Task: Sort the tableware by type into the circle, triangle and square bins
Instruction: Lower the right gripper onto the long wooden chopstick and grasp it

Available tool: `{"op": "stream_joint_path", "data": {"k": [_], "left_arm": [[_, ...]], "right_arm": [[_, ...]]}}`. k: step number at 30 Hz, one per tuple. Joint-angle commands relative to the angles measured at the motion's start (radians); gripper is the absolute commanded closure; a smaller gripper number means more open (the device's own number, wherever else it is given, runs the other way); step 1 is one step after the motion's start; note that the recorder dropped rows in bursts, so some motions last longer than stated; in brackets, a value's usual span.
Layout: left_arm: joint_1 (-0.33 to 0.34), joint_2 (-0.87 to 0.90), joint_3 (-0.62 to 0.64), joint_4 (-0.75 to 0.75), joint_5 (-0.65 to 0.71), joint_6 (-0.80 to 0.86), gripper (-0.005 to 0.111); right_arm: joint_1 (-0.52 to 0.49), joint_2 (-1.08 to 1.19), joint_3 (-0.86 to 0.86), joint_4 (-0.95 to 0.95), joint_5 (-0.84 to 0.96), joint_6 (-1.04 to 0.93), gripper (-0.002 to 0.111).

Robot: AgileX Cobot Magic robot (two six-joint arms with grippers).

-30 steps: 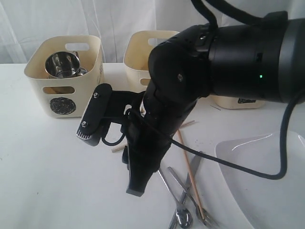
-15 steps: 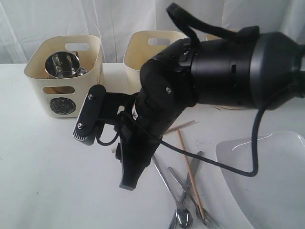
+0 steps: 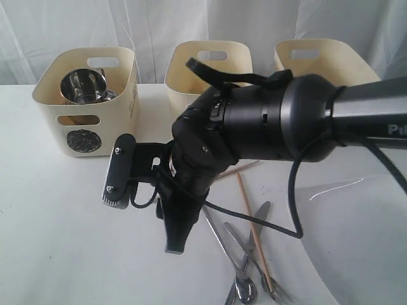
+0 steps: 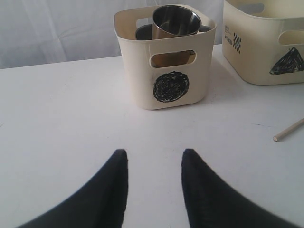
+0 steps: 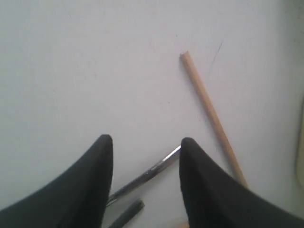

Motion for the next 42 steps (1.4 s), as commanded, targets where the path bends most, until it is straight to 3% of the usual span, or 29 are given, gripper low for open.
{"op": "stream_joint_path", "data": {"k": [1,9,20,35,42], "left_arm": [[0.001,-0.005,0.003,-0.003,-0.004,0.000,0.064],[0.001,-0.005,0.003,-0.003,-0.004,0.000,0.064],[0.001,-0.005,0.003,-0.003,-0.004,0.000,0.064],[0.001,-0.005,0.003,-0.003,-0.004,0.000,0.064],[0.001,-0.005,0.003,-0.003,-0.004,0.000,0.064]], "right_arm": [[-0.007,0.030,-0.004,-0.196,-0.019,0.070,0.066],[-0.116,0.111,-0.095,-0.264,-0.063,0.158,0.066],[-0.242,0.214,-0.288,-0.034,0.106,0.155,0.066],[-0.267,0.307,-0.377,0.082,0.209,0.087,0.066],[-0.273,0.325,-0.377,0.093,0.211,-0.069,0.066]]}}
